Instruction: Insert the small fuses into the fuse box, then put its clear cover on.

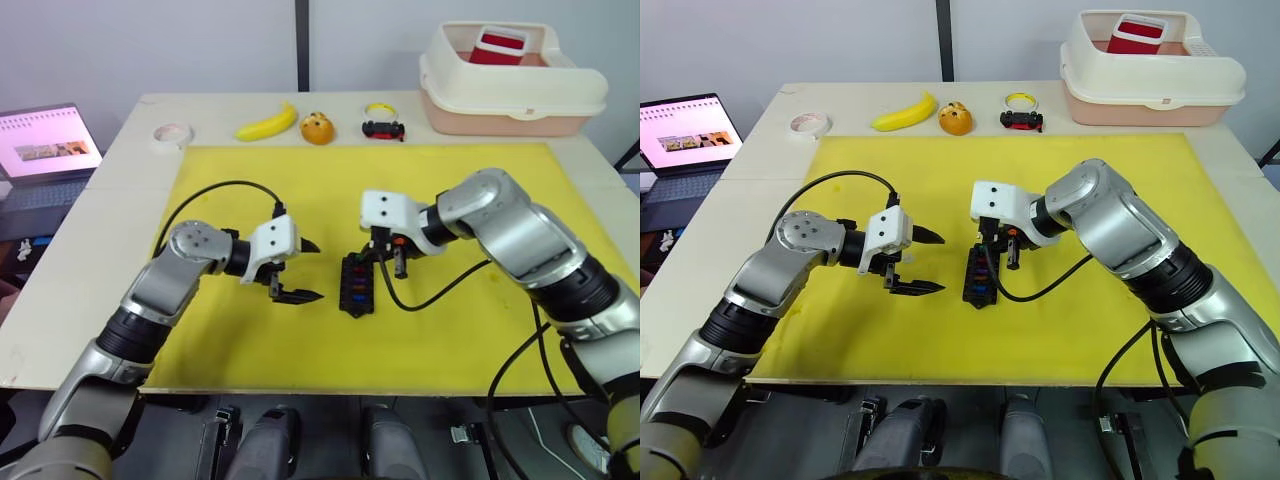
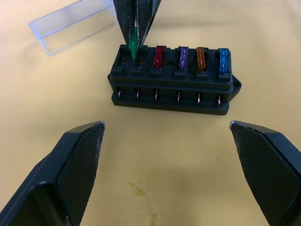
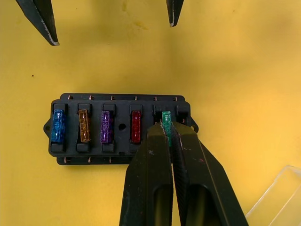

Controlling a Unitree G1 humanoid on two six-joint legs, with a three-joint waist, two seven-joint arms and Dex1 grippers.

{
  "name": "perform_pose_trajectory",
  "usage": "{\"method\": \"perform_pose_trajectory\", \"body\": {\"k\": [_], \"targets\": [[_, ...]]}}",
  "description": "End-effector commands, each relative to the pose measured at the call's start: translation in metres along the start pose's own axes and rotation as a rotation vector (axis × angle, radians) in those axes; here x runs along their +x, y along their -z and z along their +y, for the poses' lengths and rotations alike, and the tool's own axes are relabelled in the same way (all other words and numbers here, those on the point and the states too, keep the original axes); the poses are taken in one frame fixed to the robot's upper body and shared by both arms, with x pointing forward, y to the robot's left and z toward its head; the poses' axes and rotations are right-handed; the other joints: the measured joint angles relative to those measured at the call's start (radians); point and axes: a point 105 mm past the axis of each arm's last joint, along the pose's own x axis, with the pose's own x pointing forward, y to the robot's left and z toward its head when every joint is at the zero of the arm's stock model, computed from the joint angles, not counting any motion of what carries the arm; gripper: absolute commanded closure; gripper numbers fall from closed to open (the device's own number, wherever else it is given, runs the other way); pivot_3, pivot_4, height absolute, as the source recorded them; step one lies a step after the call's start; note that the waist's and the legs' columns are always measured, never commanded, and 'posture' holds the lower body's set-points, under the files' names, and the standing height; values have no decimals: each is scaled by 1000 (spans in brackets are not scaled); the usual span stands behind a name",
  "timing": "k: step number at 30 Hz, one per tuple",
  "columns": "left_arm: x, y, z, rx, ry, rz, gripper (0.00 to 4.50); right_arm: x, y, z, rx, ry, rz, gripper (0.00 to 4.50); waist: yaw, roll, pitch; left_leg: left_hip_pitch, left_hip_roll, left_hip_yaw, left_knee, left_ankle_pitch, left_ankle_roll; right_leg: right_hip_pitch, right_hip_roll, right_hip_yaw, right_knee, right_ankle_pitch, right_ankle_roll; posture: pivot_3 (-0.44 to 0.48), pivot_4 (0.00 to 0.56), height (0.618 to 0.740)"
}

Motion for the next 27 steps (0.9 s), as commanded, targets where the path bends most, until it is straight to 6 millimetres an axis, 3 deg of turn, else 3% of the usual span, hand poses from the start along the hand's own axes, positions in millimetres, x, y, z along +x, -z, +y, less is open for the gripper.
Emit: {"method": "perform_pose_trajectory", "body": {"k": [1,27], "targets": [[-1,-7,2,33,-11,-12,0,-4,-8,-4,-37,26,-11,4444,0,0,0,0,0,0,0,0,0,0,0,0,0,0,0,0,150,740],[-1,-7,2,35,-15,-13,0,0,-3,3,-36,-4,2,4444,0,0,0,0,0,0,0,0,0,0,0,0,0,0,0,0,150,740]]}}
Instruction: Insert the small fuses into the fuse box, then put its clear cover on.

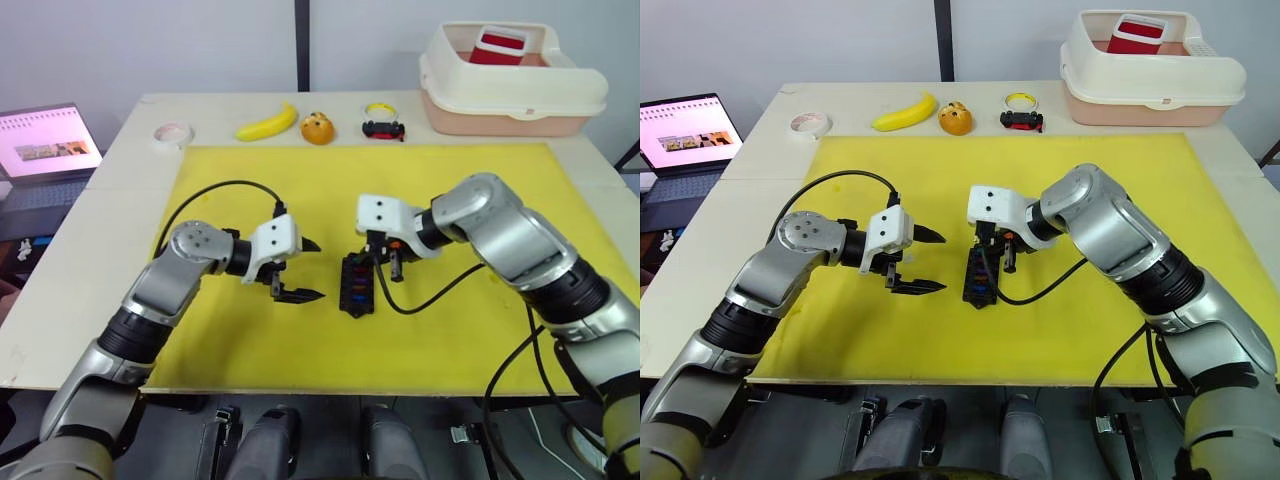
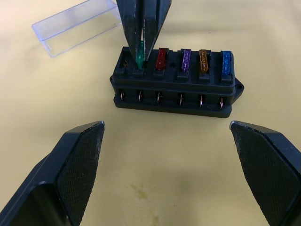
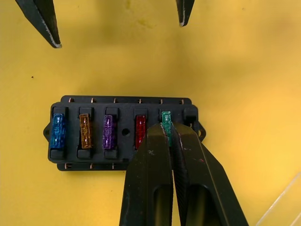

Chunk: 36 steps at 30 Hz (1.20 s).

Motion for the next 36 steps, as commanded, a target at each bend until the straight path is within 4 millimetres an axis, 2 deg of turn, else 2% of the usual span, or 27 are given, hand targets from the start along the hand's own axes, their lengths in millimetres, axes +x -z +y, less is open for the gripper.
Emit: {"method": "perform_pose_trajectory", "body": {"k": [1,23,36], "targets": [[-2,-7,2,36,-7,-8,0,-5,-6,-1,-38,18,-5,4444,0,0,0,0,0,0,0,0,0,0,0,0,0,0,0,0,150,740],[-2,-7,0,35,-2,-9,0,-4,-5,-6,-72,46,-6,4444,0,0,0,0,0,0,0,0,0,0,0,0,0,0,0,0,150,740],[-3,-7,1,38,-2,-6,0,-13,-15,-9,-93,51,-24,4444,0,0,0,0,0,0,0,0,0,0,0,0,0,0,0,0,150,740]]}}
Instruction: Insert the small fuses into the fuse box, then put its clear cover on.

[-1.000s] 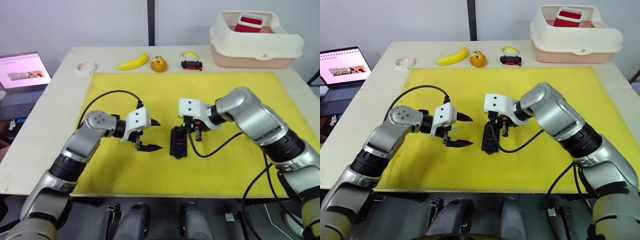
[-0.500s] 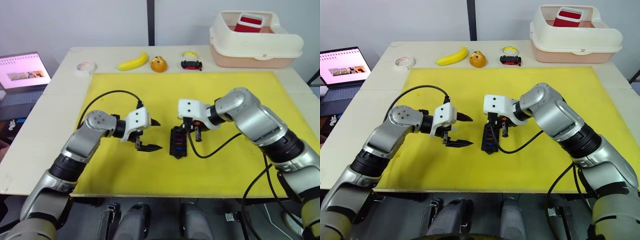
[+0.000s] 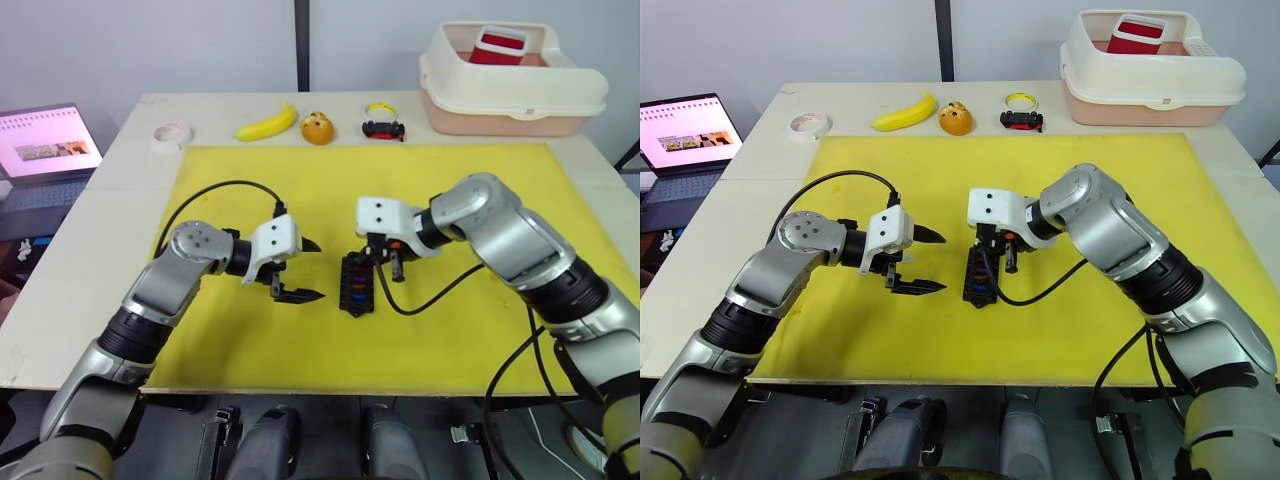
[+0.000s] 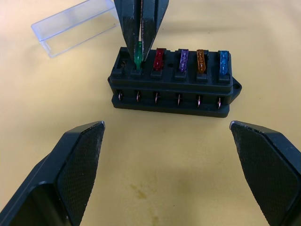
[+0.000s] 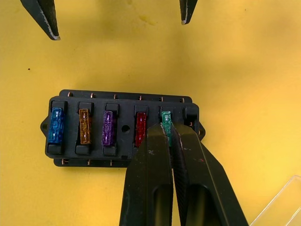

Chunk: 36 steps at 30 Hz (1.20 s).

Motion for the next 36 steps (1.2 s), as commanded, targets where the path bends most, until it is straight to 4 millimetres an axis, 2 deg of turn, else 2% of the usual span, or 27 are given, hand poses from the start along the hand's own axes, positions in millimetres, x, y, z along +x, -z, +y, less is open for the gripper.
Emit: {"method": "perform_pose_trajectory", "body": {"k": [1,11,18,36], "targets": [[-3,-7,1,38,-4,-6,0,-13,-14,-8,-45,45,-30,4444,0,0,0,0,0,0,0,0,0,0,0,0,0,0,0,0,150,740],[-2,-8,1,41,-2,-7,0,-12,-11,-7,-41,43,-21,4444,0,0,0,0,0,0,0,0,0,0,0,0,0,0,0,0,150,740],[-3,-7,1,38,-5,-6,0,-7,-2,-7,-30,39,1,4444,0,0,0,0,0,0,0,0,0,0,0,0,0,0,0,0,150,740],[-5,-7,2,40,-7,1,0,3,1,-3,-13,25,-3,4444,0,0,0,0,0,0,0,0,0,0,0,0,0,0,0,0,150,740]]}}
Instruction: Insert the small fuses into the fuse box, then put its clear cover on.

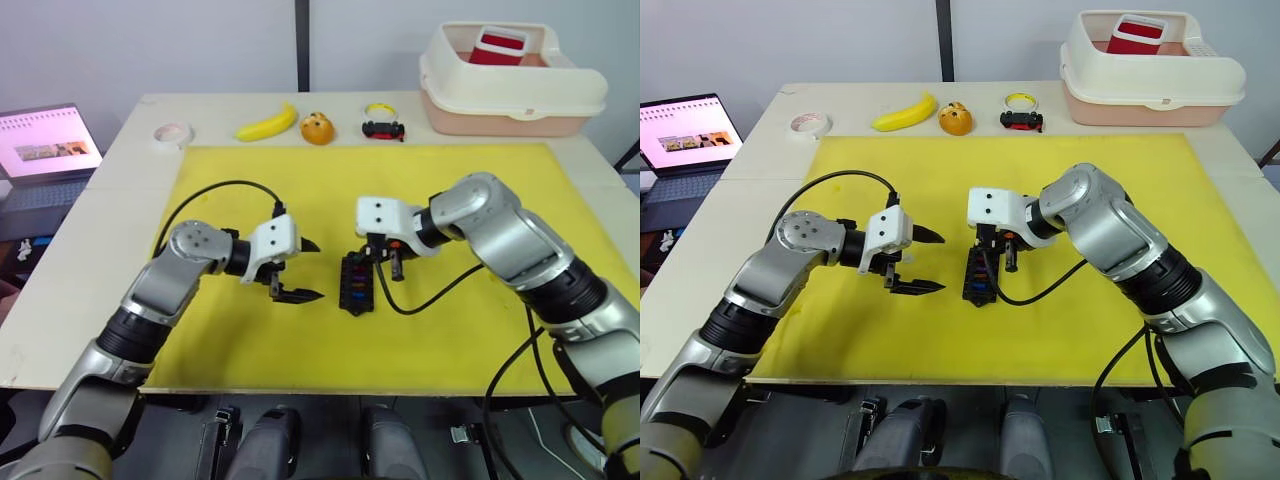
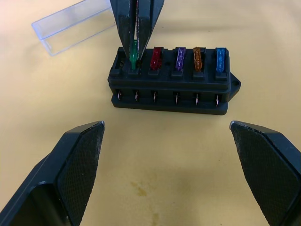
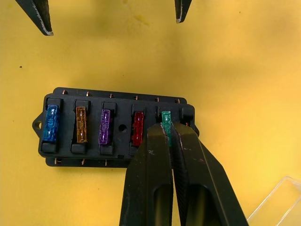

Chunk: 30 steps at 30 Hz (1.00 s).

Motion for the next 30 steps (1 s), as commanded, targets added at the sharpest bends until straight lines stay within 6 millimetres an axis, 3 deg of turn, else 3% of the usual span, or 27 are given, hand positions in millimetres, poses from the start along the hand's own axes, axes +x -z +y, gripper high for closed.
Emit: {"method": "perform_pose_trajectory", "body": {"k": [1,30], "targets": [[-4,-7,1,40,-7,-4,0,2,0,1,12,0,-4,4444,0,0,0,0,0,0,0,0,0,0,0,0,0,0,0,0,150,740],[-3,-7,2,44,-14,-5,0,-5,-11,-5,-19,-9,14,4444,-1,0,0,0,0,0,0,0,0,0,0,0,0,0,0,0,150,740]]}}
